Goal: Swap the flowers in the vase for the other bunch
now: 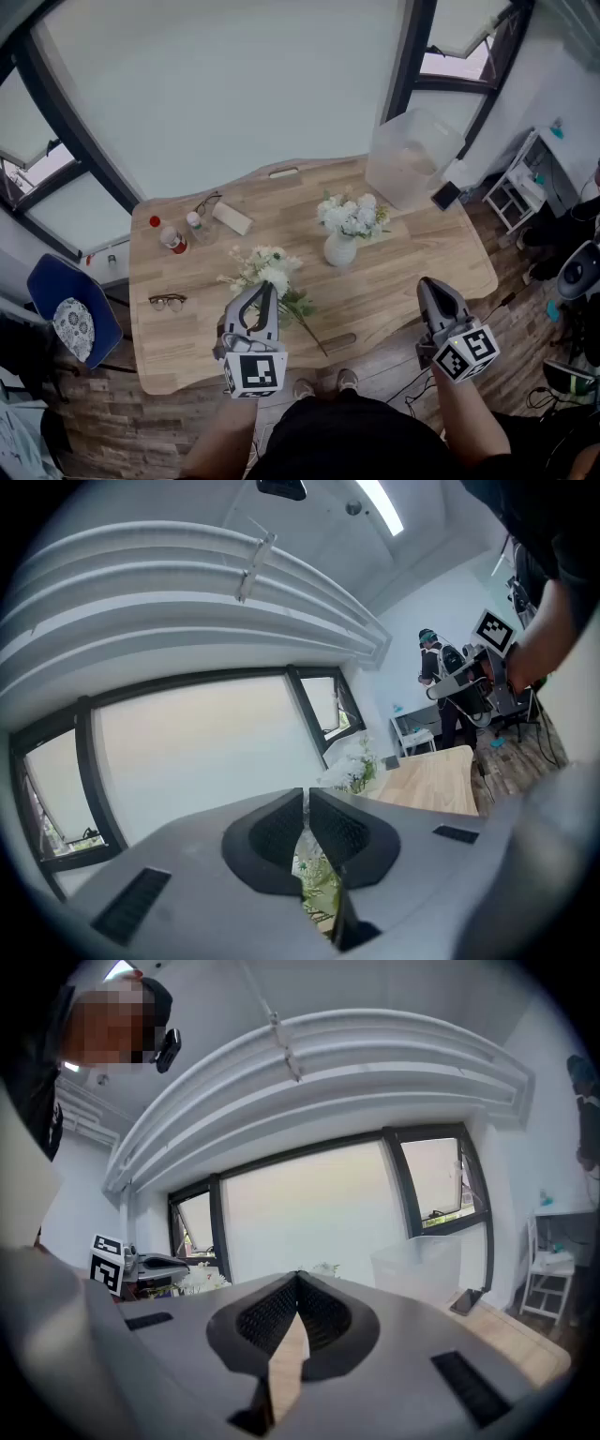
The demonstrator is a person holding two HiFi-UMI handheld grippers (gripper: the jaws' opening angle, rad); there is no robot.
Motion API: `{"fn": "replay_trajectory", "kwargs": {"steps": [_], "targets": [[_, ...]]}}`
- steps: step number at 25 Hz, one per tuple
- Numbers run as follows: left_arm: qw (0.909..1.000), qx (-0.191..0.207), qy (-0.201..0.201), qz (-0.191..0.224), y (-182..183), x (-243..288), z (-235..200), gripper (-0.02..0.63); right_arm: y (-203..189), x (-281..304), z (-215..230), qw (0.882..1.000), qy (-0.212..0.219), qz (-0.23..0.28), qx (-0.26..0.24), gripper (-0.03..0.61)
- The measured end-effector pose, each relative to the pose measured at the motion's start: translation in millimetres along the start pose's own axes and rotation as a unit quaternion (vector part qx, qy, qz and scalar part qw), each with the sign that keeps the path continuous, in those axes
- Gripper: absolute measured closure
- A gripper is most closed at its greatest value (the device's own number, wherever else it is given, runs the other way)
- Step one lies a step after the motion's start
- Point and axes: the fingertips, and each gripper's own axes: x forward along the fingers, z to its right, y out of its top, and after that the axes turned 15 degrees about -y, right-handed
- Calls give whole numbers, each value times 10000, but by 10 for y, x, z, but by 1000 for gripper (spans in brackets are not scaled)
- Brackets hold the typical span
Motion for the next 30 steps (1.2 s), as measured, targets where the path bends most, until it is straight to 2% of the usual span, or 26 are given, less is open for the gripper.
{"fn": "replay_trajectory", "kwargs": {"steps": [4,11,15,21,30], "targets": [[10000,-48,-23,35,-17,-8,-101,591,67,34,-128,10000,75,37,-42,553],[9998,21,-117,135,4,-33,-148,591,71,-28,-221,9998,-62,55,-160,553],[9999,63,-44,84,11,-88,-229,591,106,57,-310,9989,-13,84,-465,552],[9982,447,383,-94,133,-5,-459,591,148,475,-384,9950,354,145,-923,551],[9937,263,989,-453,228,274,-610,591,212,1217,-309,9831,939,67,-1568,551]]}}
